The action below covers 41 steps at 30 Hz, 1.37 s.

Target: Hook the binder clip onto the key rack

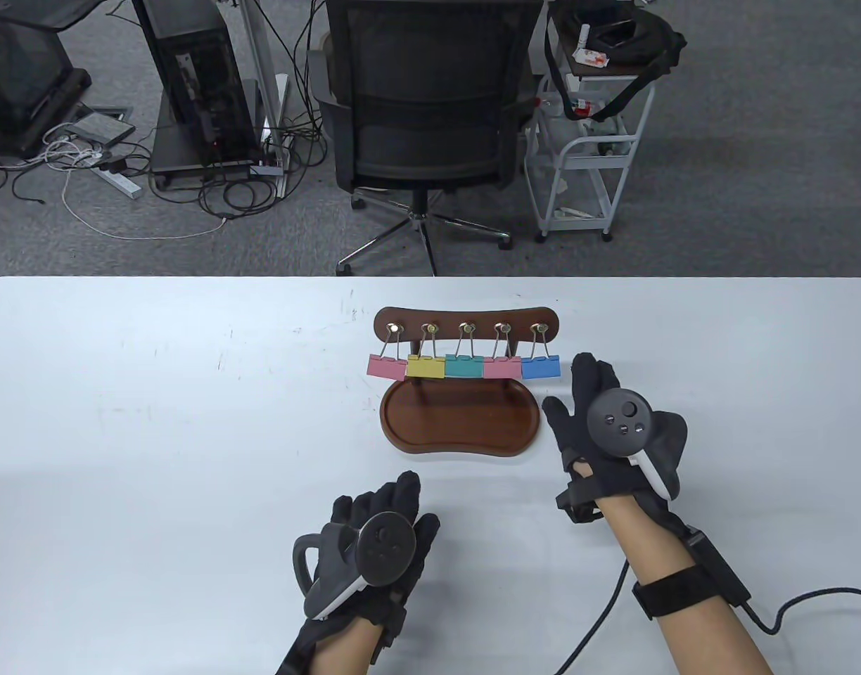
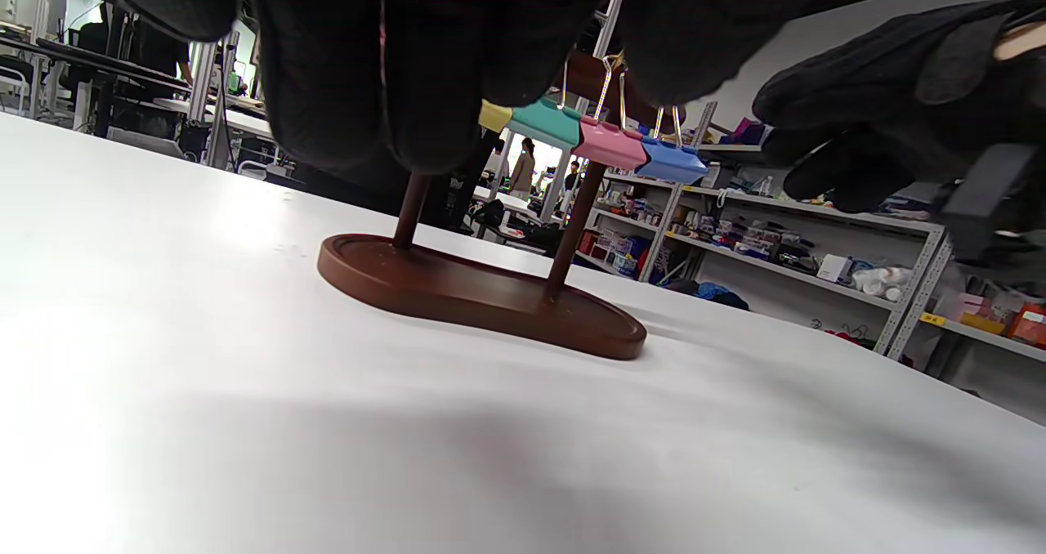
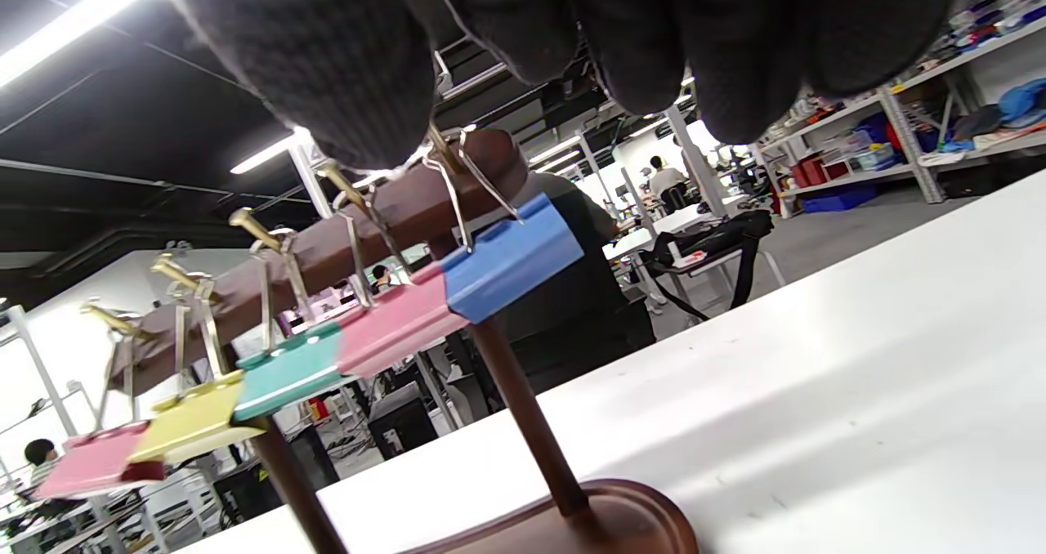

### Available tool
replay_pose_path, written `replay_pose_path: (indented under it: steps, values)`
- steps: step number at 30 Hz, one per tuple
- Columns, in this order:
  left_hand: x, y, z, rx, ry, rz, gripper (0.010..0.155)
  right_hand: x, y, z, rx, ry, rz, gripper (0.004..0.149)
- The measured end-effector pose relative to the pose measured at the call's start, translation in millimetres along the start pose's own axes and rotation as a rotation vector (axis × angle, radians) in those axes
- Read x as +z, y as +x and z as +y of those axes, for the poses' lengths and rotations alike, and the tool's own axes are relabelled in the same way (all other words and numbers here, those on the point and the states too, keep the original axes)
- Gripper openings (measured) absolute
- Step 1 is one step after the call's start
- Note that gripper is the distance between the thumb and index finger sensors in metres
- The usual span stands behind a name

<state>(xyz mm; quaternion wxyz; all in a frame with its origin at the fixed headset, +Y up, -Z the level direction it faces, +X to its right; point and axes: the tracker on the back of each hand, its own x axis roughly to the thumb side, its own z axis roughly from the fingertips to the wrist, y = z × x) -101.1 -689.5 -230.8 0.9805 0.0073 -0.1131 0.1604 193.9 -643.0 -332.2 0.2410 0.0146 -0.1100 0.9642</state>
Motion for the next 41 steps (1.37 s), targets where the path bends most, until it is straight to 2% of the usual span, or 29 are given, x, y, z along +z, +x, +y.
replay_pose_path:
  steps: [6, 12, 17, 26, 41]
  values:
    - [0.4, 1.1, -0.4, -0.002, 0.006, -0.008, 0.069, 26.5, 0.4, -16.5, -0.006, 0.008, -0.047, 0.078]
    - [0.7, 3.1, -1.8, -0.002, 0.004, -0.017, 0.069, 53.7, 3.1, -20.6, -0.014, 0.042, -0.067, 0.078]
    - [1.1, 5.9, -3.4, -0.003, 0.000, -0.030, 0.069, 75.1, 5.1, -8.8, -0.061, 0.065, -0.057, 0.077]
    - [2.2, 5.8, -3.2, -0.006, 0.001, -0.036, 0.069, 89.2, 7.3, 31.2, -0.010, 0.109, -0.032, 0.076]
    - [5.7, 8.0, -1.8, -0.031, 0.020, -0.037, 0.069, 100.9, 0.0, 37.0, -0.010, 0.162, -0.039, 0.075]
